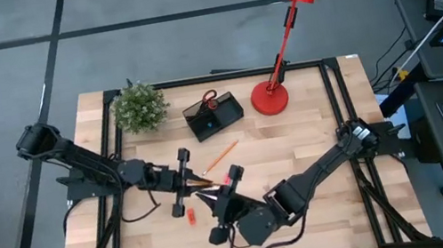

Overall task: Pick and place office supplies into organizer
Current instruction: Put the bottom orange pencil into the black desk organizer

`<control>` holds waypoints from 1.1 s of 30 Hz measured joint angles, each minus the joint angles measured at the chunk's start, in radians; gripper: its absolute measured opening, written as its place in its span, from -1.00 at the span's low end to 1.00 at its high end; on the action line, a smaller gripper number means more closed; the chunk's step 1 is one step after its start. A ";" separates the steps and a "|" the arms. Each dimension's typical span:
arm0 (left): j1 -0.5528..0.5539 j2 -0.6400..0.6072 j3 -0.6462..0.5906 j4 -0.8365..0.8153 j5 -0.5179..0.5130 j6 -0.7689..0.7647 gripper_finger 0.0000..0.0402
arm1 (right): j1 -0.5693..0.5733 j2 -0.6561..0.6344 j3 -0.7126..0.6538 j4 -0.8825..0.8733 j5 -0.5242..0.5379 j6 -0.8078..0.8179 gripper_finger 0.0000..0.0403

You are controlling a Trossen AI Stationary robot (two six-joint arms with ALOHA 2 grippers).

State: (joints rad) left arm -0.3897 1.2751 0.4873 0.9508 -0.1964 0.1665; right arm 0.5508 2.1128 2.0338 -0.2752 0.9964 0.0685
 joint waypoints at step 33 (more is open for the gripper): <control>0.286 -0.212 -0.056 -0.246 0.049 -0.050 -0.93 | 0.158 -0.064 -0.274 -0.914 0.360 1.219 -0.99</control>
State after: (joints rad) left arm -0.1038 1.0626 0.4313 0.7052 -0.1477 0.1169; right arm 0.7090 2.0491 1.7603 -1.1889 1.3566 1.2872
